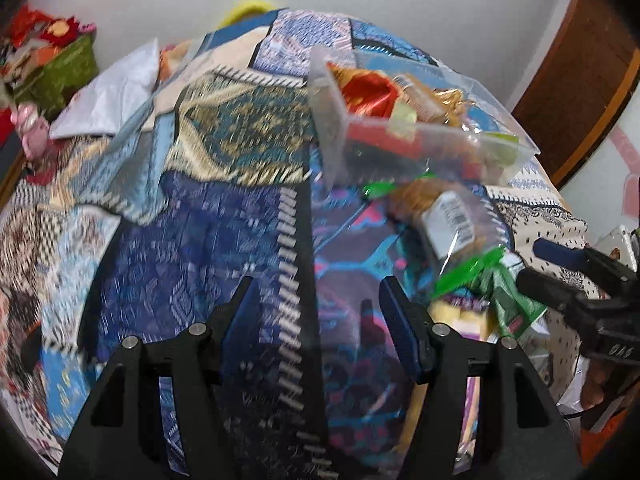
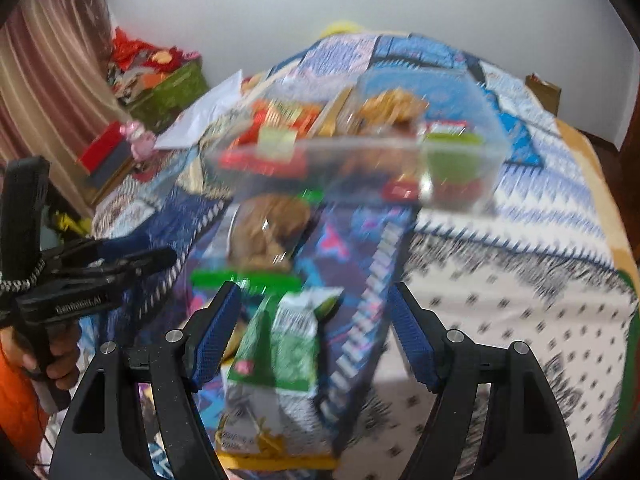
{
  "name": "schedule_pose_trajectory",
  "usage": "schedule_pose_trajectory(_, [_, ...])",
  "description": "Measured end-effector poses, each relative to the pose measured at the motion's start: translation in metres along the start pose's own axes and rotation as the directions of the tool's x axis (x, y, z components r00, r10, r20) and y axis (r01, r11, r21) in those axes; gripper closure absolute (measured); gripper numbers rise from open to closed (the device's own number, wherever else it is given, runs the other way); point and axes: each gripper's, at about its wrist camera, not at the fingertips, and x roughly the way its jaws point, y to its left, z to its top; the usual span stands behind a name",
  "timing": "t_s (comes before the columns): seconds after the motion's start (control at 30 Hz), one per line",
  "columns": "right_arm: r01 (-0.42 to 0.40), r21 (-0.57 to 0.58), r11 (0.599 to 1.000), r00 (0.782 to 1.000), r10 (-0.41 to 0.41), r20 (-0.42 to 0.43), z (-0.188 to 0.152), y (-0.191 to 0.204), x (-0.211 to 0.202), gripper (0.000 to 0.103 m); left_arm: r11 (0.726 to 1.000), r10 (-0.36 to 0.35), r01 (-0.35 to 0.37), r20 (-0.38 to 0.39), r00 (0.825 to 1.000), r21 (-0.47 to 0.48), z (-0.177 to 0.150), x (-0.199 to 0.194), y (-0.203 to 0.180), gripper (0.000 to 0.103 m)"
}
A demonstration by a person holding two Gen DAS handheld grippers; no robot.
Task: Organize snacks
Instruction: 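Grasp the purple-labelled bread roll with the left tool while the right tool grasps the green chip bag, then carry the bread roll and green bag over the box and release both inside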
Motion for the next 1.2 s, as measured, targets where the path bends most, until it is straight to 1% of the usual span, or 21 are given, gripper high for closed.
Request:
schedule_pose_trajectory(0.13, [0.040, -0.029, 0.999, 0.998, -0.041, -0.051, -0.006, 0.008, 0.022, 0.031, 1.000, 0.020, -0.020, -0.018, 1.000, 0.012, -0.007, 0.003, 0.000, 0.041])
schedule_pose_trajectory(0.2, [0.039, -0.024, 0.999, 0.998, -0.041, -0.052, -0.008, 0.007, 0.027, 0.031, 1.000, 0.010, -0.009, -0.012, 1.000, 0.015, -0.009, 0.000, -0.002, 0.041])
schedule_pose_trajectory(0.27, [0.040, -0.022, 0.999, 0.998, -0.041, -0.039, -0.008, 0.007, 0.025, 0.045, 1.000, -0.008, 0.008, -0.004, 1.000, 0.024, -0.010, -0.004, -0.008, 0.041])
schedule_pose_trajectory(0.3, [0.032, -0.030, 0.999, 0.999, -0.033, -0.039, -0.008, 0.007, 0.024, 0.057, 0.999, -0.013, 0.013, -0.004, 1.000, 0.029, -0.011, -0.006, -0.010, 0.041])
schedule_pose_trajectory(0.33, [0.012, -0.034, 0.999, 0.999, -0.013, -0.042, -0.008, 0.007, 0.023, 0.062, 0.999, -0.017, 0.018, -0.007, 1.000, 0.037, -0.012, -0.007, -0.013, 0.041])
schedule_pose_trajectory(0.4, [0.012, -0.034, 0.999, 0.999, -0.013, -0.043, -0.009, 0.007, 0.020, 0.063, 0.998, -0.026, 0.027, -0.019, 0.999, 0.051, -0.014, -0.007, -0.020, 0.041])
schedule_pose_trajectory(0.47, [0.033, -0.036, 0.999, 0.999, -0.034, -0.027, -0.011, 0.006, 0.014, 0.064, 0.997, -0.043, 0.045, -0.025, 0.999, 0.055, -0.017, -0.008, -0.026, 0.041])
schedule_pose_trajectory(0.53, [0.033, -0.020, 0.999, 0.999, -0.033, -0.012, -0.014, 0.001, 0.007, 0.066, 0.996, -0.067, 0.069, -0.032, 0.997, 0.061, -0.020, -0.011, -0.033, 0.041])
schedule_pose_trajectory(0.57, [0.035, -0.016, 0.999, 0.999, -0.035, -0.008, -0.015, -0.001, 0.004, 0.068, 0.994, -0.079, 0.082, -0.035, 0.996, 0.070, -0.022, -0.013, -0.038, 0.040])
schedule_pose_trajectory(0.63, [0.045, -0.003, 0.999, 0.999, -0.045, 0.005, -0.017, -0.006, -0.004, 0.069, 0.992, -0.092, 0.095, -0.037, 0.995, 0.086, -0.025, -0.014, -0.045, 0.032])
schedule_pose_trajectory(0.83, [0.057, 0.039, 0.998, 0.998, -0.058, 0.036, -0.024, -0.019, -0.022, 0.069, 0.984, -0.104, 0.112, -0.065, 0.992, 0.135, -0.037, 0.000, -0.064, 0.032])
schedule_pose_trajectory(0.87, [0.058, 0.043, 0.997, 0.998, -0.059, 0.038, -0.025, -0.018, -0.022, 0.069, 0.984, -0.108, 0.117, -0.077, 0.991, 0.134, -0.039, 0.005, -0.066, 0.033])
schedule_pose_trajectory(0.9, [0.058, 0.046, 0.997, 0.997, -0.060, 0.040, -0.025, -0.019, -0.024, 0.069, 0.986, -0.095, 0.104, -0.075, 0.993, 0.133, -0.042, 0.009, -0.067, 0.037])
schedule_pose_trajectory(0.97, [0.056, 0.050, 0.997, 0.997, -0.058, 0.043, -0.028, -0.020, -0.027, 0.069, 0.984, -0.076, 0.081, -0.040, 0.996, 0.156, -0.045, 0.008, -0.070, 0.047])
schedule_pose_trajectory(1.0, [0.058, 0.051, 0.997, 0.997, -0.060, 0.046, -0.029, -0.020, -0.029, 0.069, 0.983, -0.075, 0.080, -0.036, 0.996, 0.165, -0.046, 0.006, -0.072, 0.058])
schedule_pose_trajectory(1.1, [0.061, 0.054, 0.997, 0.996, -0.064, 0.059, -0.030, -0.021, -0.034, 0.069, 0.983, -0.090, 0.094, -0.033, 0.995, 0.155, -0.048, 0.000, -0.069, 0.058])
schedule_pose_trajectory(1.2, [0.059, 0.064, 0.996, 0.995, -0.064, 0.076, -0.029, -0.023, -0.040, 0.069, 0.988, -0.068, 0.070, -0.017, 0.998, 0.140, -0.050, -0.009, -0.063, 0.058])
